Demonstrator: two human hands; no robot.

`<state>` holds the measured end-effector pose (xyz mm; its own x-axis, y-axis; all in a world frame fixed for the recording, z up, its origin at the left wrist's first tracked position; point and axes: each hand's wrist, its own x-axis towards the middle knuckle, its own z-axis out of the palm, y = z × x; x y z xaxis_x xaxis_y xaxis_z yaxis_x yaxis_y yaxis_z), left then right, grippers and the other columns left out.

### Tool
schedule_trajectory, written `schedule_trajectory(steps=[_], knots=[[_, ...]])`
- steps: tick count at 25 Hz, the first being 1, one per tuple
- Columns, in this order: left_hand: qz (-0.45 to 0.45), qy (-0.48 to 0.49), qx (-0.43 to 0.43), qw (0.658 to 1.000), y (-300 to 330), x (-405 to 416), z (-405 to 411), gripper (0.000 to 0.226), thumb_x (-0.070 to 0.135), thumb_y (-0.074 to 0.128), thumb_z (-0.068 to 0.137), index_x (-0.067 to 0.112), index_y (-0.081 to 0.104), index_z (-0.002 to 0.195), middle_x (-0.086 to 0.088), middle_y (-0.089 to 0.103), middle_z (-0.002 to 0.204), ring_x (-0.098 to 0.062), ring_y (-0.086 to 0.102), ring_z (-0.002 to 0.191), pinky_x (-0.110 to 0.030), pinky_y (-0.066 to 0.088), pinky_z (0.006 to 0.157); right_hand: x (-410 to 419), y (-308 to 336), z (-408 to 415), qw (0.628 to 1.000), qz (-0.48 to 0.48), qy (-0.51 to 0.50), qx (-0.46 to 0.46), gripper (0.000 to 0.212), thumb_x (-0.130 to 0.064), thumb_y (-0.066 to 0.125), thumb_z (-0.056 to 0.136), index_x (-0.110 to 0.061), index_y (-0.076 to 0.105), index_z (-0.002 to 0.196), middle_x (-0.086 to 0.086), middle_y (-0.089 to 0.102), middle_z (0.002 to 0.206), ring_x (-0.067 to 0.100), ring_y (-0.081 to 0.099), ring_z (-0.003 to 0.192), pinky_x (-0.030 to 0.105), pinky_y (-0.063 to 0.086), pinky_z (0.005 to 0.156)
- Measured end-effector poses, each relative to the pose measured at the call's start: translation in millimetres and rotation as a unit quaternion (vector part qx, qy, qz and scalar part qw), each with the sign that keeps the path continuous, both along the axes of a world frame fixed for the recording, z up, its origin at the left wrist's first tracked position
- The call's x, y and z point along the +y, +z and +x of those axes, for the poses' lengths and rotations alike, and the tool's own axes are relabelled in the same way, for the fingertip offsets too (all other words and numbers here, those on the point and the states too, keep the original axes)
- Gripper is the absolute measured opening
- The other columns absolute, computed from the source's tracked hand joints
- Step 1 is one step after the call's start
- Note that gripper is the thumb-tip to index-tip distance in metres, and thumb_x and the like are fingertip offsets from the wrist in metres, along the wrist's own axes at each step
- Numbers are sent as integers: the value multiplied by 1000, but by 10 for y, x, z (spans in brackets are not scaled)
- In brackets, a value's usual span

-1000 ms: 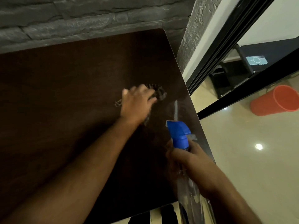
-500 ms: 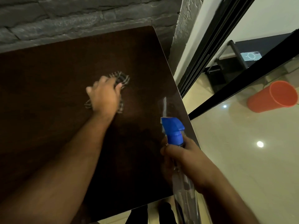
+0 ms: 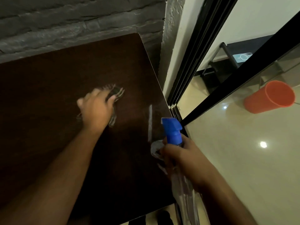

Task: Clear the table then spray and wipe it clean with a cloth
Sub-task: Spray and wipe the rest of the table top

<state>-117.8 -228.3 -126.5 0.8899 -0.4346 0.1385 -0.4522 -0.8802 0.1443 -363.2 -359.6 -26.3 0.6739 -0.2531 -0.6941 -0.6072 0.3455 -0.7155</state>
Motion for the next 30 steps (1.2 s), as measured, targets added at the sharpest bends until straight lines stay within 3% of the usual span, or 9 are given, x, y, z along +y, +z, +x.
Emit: schedule_trajectory(steps=[6,11,14,16,18,21,24,27,30], knots=[[-18,-145,73,987,47,-1200,-81,35,47,42,96,28,57,122,1,56,118,-20,51,108,-40,30,89,-52,74,-16,999,-14,-34,-10,25,-16,70,81,-21,59,103,-1,64,70,7,60,50,19,51,50],[-15,-355,139,924,98,-148,-1301,30,45,43,87,32,61,106,8,58,100,-18,54,89,-34,26,77,-73,67,-146,999,8,-45,-26,36,-29,69,60,-21,63,94,-6,63,63,12,58,58,27,51,59],[-10,-267,89,959,16,179,-874,31,46,45,86,30,67,102,7,61,94,-24,59,84,-37,32,73,-112,19,-221,1000,15,-20,-12,37,-30,69,62,-26,60,98,-10,63,60,10,59,57,30,51,61],[-10,-167,28,986,-2,-226,-338,34,45,45,90,25,68,105,-1,64,98,-30,59,91,-40,33,77,-101,2,-237,1000,-2,-6,-10,34,-32,70,63,-29,59,95,-9,62,60,11,59,57,33,51,63],[-17,-113,46,992,31,-827,-58,32,43,49,93,25,63,116,-2,62,110,-26,55,103,-40,31,84,-53,26,-256,1000,-4,-9,-15,30,-32,69,64,-30,59,91,-7,60,59,13,57,56,36,49,62],[-2,-223,106,969,68,-1141,-576,32,43,43,95,29,57,120,2,56,115,-20,51,104,-40,31,89,-5,71,-293,1000,8,-18,-19,24,-28,69,64,-28,58,86,-8,58,57,12,53,52,34,47,58],[-27,-338,109,934,29,-316,-1282,27,39,42,87,32,60,106,2,62,101,-24,58,89,-42,35,80,1,148,-339,999,18,-6,-32,20,-22,70,68,-27,57,81,-11,58,55,6,53,50,25,45,54],[7,-222,62,973,8,122,-810,30,42,45,88,28,67,103,0,64,96,-28,59,87,-39,32,75,-44,103,-437,999,17,-7,-26,21,-20,72,75,-26,55,85,-13,57,53,5,53,50,22,45,54],[13,-26,9,1000,-1,-316,0,28,36,50,93,18,64,110,-12,61,106,-36,56,97,-45,35,82,-41,77,-498,1000,5,-1,-9,21,-19,72,80,-27,57,90,-12,58,56,6,54,52,26,47,56]])
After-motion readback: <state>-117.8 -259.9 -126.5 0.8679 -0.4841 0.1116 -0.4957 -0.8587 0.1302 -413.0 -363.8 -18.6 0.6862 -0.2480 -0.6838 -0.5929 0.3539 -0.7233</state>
